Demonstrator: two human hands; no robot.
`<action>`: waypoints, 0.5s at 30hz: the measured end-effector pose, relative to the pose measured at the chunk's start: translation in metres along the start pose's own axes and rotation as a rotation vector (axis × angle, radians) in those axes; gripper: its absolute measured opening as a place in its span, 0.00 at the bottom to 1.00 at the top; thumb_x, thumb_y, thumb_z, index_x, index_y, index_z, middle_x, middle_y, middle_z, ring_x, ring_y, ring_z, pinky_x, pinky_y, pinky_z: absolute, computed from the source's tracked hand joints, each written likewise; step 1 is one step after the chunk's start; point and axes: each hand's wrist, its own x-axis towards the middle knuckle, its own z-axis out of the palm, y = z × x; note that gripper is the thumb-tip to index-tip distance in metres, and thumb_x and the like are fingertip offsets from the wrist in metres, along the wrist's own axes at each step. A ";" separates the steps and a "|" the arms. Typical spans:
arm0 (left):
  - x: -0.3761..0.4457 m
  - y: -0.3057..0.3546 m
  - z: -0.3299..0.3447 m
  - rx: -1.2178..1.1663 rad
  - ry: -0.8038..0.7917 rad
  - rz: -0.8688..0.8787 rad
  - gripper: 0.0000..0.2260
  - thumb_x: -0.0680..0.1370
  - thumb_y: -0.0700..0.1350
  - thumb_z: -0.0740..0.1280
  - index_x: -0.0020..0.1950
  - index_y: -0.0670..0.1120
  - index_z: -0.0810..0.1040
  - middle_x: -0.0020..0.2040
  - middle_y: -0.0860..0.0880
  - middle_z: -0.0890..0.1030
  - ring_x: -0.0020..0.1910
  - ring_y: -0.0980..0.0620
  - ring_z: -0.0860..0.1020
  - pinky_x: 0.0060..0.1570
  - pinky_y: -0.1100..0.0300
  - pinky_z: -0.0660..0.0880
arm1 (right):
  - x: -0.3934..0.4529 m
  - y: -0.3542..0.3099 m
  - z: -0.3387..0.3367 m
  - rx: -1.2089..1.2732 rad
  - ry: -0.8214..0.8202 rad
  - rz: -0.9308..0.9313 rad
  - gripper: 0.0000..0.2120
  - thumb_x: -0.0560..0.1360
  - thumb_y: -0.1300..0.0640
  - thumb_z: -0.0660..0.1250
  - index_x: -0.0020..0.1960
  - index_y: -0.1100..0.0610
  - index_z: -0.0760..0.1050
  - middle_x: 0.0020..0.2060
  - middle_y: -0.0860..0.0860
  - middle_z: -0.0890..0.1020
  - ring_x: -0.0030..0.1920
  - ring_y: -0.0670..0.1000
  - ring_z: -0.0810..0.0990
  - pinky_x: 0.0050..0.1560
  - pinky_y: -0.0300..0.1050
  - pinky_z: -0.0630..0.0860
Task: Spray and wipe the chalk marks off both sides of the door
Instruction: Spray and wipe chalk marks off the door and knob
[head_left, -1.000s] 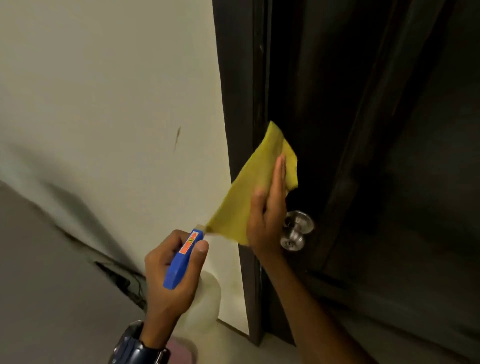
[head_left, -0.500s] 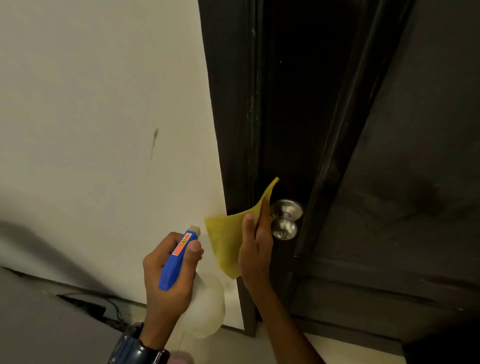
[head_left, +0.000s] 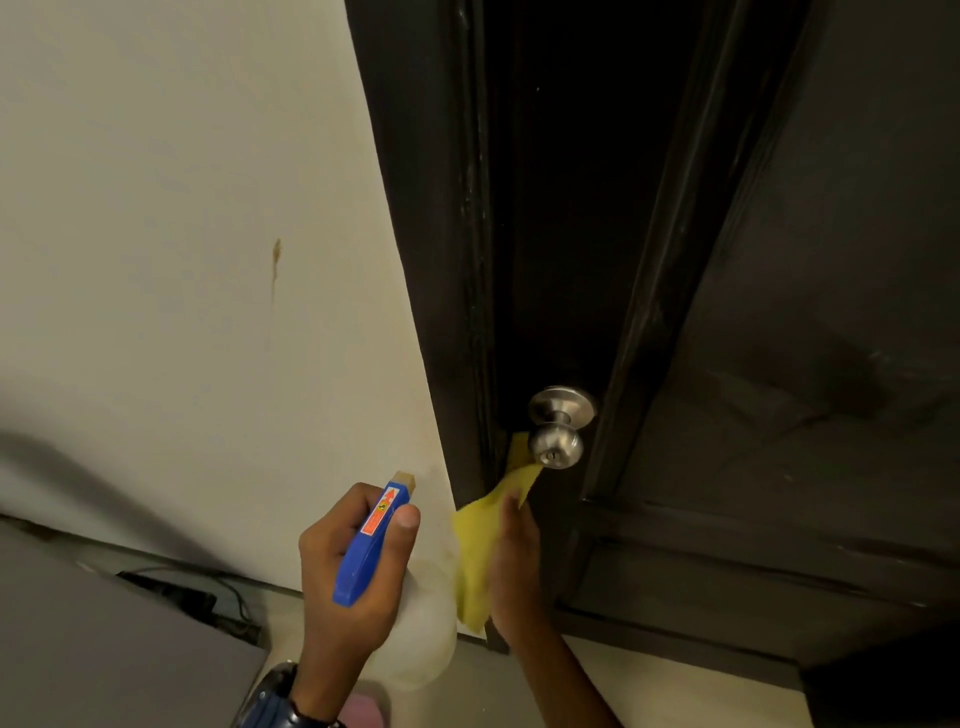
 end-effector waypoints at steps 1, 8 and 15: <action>-0.002 0.001 0.003 0.004 0.002 -0.009 0.33 0.76 0.70 0.59 0.39 0.40 0.79 0.33 0.50 0.78 0.33 0.47 0.77 0.33 0.60 0.74 | -0.004 -0.003 0.002 -0.025 -0.029 -0.028 0.15 0.83 0.46 0.55 0.67 0.48 0.70 0.60 0.47 0.77 0.61 0.50 0.75 0.65 0.48 0.69; -0.022 0.015 0.025 0.067 0.015 -0.010 0.32 0.77 0.70 0.58 0.40 0.40 0.79 0.34 0.52 0.78 0.33 0.49 0.77 0.33 0.69 0.72 | 0.033 0.009 -0.027 -0.182 -0.151 0.108 0.21 0.84 0.45 0.55 0.73 0.53 0.68 0.63 0.52 0.77 0.52 0.43 0.77 0.49 0.35 0.74; -0.054 0.010 0.071 0.097 0.005 -0.095 0.21 0.77 0.60 0.65 0.37 0.44 0.73 0.29 0.55 0.71 0.26 0.54 0.68 0.29 0.67 0.65 | 0.029 0.018 -0.105 -0.094 -0.083 0.367 0.36 0.72 0.33 0.66 0.74 0.52 0.69 0.68 0.56 0.76 0.67 0.61 0.75 0.72 0.62 0.69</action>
